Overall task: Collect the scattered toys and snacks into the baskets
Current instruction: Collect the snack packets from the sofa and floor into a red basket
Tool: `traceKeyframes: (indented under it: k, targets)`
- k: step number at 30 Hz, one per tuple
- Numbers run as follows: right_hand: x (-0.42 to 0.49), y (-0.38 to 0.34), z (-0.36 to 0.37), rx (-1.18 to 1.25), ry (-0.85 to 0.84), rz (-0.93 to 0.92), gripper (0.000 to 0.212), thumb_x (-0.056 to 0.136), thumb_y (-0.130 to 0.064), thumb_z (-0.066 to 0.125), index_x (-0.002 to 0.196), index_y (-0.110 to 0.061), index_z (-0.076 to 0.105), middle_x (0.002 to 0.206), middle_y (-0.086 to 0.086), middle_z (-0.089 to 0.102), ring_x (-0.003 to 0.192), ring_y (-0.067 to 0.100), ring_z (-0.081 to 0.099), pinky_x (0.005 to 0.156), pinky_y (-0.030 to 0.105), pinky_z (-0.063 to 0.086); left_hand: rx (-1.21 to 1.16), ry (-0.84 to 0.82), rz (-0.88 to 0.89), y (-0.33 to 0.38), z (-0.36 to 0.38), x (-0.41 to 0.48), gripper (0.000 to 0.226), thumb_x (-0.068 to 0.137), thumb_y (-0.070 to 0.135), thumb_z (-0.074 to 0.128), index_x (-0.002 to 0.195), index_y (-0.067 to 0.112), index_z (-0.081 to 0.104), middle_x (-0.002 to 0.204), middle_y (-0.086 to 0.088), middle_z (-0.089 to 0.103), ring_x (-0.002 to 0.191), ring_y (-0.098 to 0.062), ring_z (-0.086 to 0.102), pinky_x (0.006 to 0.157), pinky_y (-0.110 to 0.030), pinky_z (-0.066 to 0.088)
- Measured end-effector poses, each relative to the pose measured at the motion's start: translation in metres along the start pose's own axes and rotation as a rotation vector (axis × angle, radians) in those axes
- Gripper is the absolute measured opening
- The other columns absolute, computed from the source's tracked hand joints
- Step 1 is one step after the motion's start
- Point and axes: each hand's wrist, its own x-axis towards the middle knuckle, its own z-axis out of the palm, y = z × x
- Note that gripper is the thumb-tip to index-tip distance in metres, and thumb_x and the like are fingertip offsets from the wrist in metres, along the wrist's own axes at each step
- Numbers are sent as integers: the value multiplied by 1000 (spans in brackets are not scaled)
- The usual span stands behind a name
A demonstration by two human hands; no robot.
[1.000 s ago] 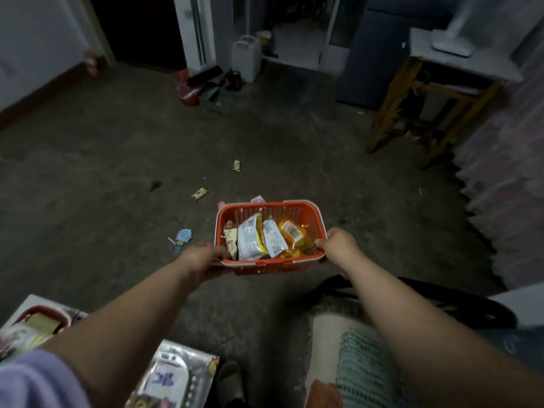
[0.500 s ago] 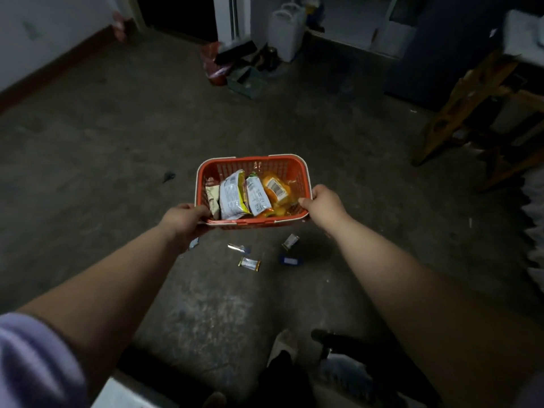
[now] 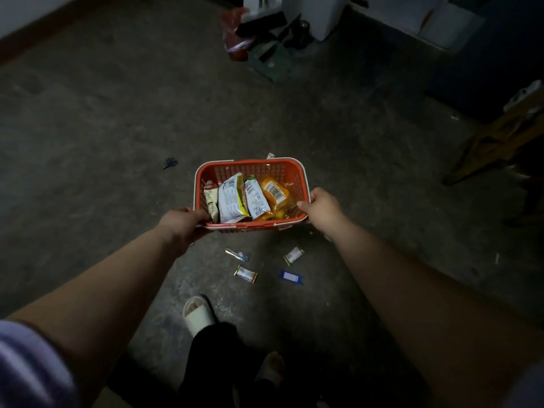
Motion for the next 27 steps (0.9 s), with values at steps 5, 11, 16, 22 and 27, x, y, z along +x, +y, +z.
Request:
traceKeyframes:
  k: [5, 11, 16, 22, 27]
  targets:
    - [58, -22, 22, -29, 20, 17, 24, 94, -21, 56, 115, -12, 54, 115, 8, 63, 101, 21, 63, 84, 38, 55, 3, -70, -35, 29, 2, 73, 11, 87, -7, 54, 79, 0, 51, 77, -16, 58, 46, -17, 64, 39, -18, 51]
    - [135, -20, 64, -65, 10, 96, 32, 95, -23, 54, 125, -12, 50, 126, 9, 58, 111, 23, 59, 81, 32, 48, 58, -94, -89, 32, 10, 165, 12, 83, -10, 55, 83, 2, 51, 82, -17, 59, 67, -23, 60, 45, -19, 55]
    - [215, 23, 116, -102, -57, 137, 36, 95, -22, 53, 130, -15, 48, 132, 9, 54, 120, 25, 55, 97, 40, 48, 74, -62, -111, -12, 30, 250, 19, 83, -13, 52, 76, 5, 51, 74, -13, 57, 48, -15, 63, 42, -16, 52]
    - [311, 101, 178, -138, -123, 92, 38, 94, -21, 55, 130, -12, 48, 132, 11, 54, 120, 27, 54, 95, 39, 46, 67, 0, -123, -109, 54, 361, 21, 81, -10, 56, 98, 3, 61, 83, -13, 63, 68, -21, 60, 49, -16, 54]
    - [381, 172, 228, -156, -197, 48, 38, 91, -21, 60, 127, -14, 51, 129, 9, 57, 117, 24, 56, 97, 40, 47, 155, -8, -144, -182, 73, 438, 14, 84, -6, 57, 94, 2, 63, 82, -14, 62, 67, -22, 58, 50, -19, 53]
